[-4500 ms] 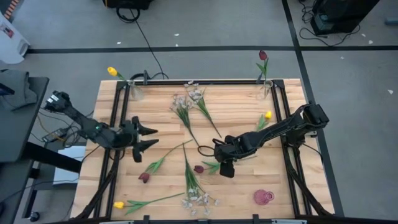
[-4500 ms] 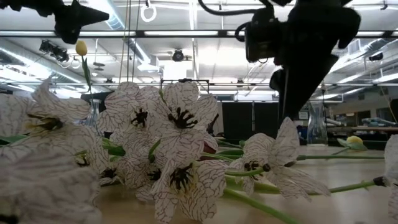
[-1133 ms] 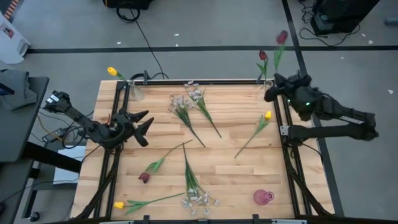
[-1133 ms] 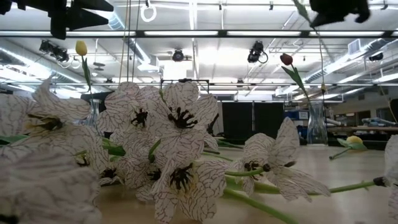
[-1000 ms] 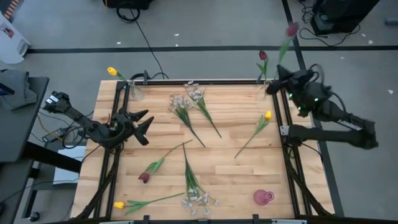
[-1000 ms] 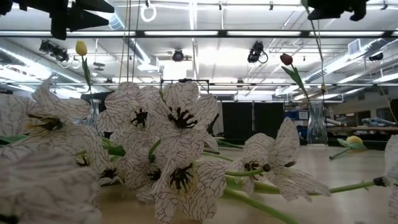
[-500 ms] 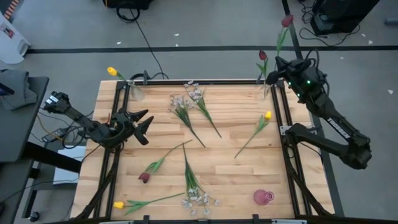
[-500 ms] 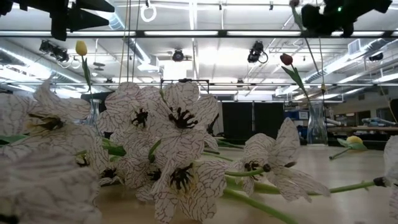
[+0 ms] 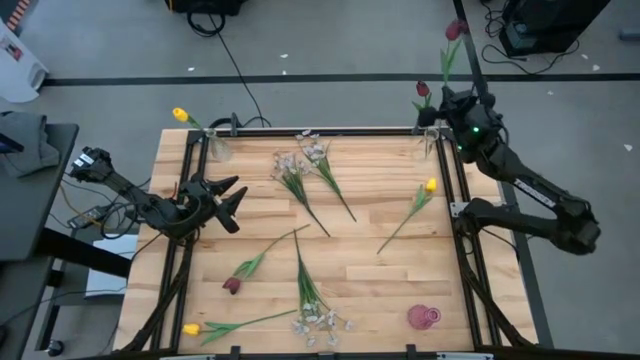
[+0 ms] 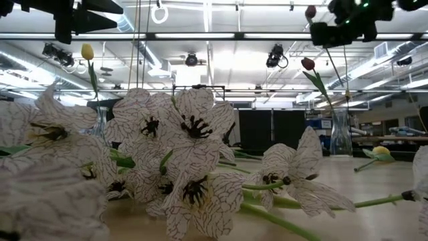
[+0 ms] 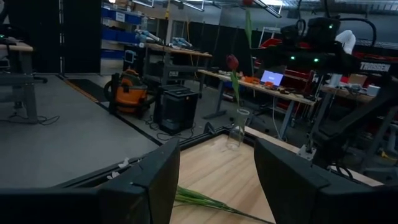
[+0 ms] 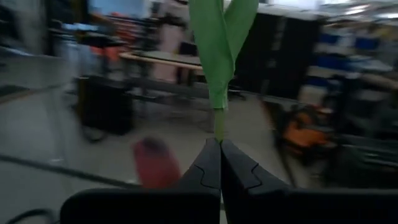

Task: Sort flowers into vase by color
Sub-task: Put the right red flower into the right transparent vase

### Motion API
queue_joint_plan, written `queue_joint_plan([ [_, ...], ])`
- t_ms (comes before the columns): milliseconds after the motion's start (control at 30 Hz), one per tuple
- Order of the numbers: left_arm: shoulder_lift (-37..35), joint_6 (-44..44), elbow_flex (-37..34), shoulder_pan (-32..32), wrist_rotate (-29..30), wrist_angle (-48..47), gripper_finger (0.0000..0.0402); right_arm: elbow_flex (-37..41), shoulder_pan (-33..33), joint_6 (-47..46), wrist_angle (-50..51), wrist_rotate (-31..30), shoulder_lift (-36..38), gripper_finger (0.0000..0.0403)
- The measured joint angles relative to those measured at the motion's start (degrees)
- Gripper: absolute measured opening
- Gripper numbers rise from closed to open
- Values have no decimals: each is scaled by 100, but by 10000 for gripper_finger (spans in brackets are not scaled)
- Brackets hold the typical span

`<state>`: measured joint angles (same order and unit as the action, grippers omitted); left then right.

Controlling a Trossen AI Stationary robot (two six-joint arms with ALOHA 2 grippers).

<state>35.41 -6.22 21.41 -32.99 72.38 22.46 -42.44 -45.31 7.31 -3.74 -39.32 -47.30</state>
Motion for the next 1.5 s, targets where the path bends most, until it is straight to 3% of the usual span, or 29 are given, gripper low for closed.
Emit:
queue_joint_plan([
  [133,-1,-1,0,0,-2,121,211,0,56,99,-588,-742,-369,5],
  [233,-1,-2,0,0,-6,204,211,62,56,329,-783,-955,-461,5],
  [600,-1,109,0,0,-153,186,211,1510,-70,915,-3420,-602,-250,5],
  [1500,1,153,0,0,-155,-9,211,2199,-81,427,-3730,-258,-243,6],
])
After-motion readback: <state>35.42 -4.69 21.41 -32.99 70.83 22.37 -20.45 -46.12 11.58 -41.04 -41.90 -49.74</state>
